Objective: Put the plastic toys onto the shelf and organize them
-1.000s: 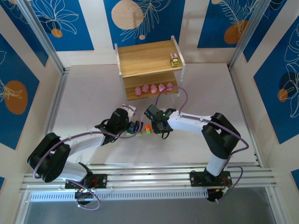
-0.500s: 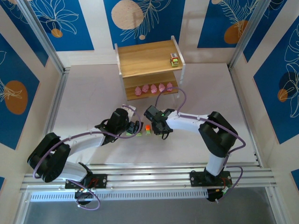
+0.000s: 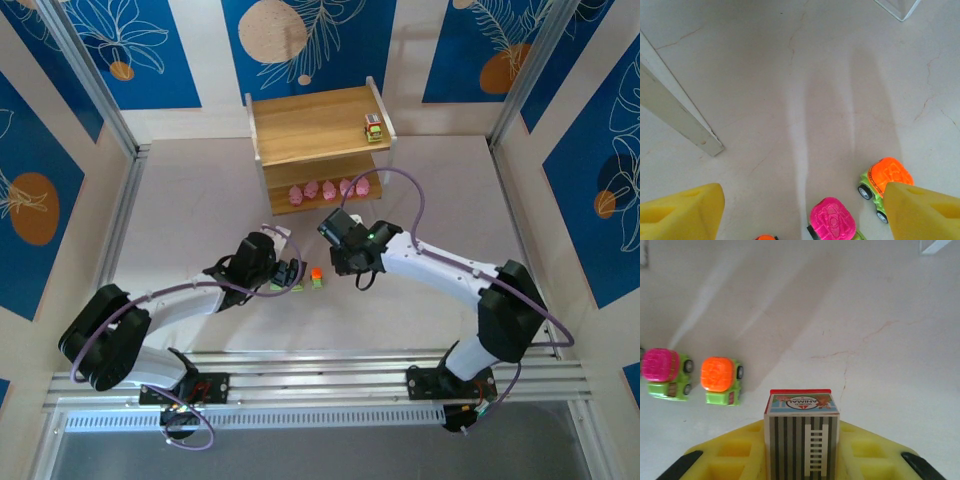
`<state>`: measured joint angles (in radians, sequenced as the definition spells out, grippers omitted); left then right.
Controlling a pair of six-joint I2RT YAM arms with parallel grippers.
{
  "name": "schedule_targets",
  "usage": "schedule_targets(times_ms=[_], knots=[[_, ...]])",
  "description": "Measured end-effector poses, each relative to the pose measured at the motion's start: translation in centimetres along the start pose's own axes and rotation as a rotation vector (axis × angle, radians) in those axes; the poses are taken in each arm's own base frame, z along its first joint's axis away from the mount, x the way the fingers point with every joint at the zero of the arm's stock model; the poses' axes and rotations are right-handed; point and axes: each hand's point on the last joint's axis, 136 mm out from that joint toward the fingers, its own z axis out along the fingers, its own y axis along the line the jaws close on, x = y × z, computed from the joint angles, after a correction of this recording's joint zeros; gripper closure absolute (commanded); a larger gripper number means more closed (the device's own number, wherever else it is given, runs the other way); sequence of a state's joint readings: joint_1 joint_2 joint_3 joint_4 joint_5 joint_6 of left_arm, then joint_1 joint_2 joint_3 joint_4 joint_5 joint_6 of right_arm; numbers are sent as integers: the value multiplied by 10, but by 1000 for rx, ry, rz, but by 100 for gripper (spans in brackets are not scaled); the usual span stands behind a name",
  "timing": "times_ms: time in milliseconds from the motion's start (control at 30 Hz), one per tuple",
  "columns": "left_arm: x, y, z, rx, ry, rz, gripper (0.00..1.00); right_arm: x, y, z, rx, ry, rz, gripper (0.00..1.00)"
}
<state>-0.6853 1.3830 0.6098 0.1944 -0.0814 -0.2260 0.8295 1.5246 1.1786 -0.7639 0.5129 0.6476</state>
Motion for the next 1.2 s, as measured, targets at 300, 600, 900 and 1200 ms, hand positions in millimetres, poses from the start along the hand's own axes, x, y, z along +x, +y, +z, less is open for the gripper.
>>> schedule_targets(times_ms=[300,600,900,1200], knots=[[2,-15,-1,33,2,45,17,-29,1,-54,-47,-77,-19,72],[5,-41,-3,87,0,144,17,-66,0,-107,-68,-176,-50,72],[5,-53,-5,94,-10,211,17,-100,-9,-154,-73,-268,-65,72],[-2,-57,-7,84,-31,241,17,-147,-4,-192,-79,-376,-96,71]])
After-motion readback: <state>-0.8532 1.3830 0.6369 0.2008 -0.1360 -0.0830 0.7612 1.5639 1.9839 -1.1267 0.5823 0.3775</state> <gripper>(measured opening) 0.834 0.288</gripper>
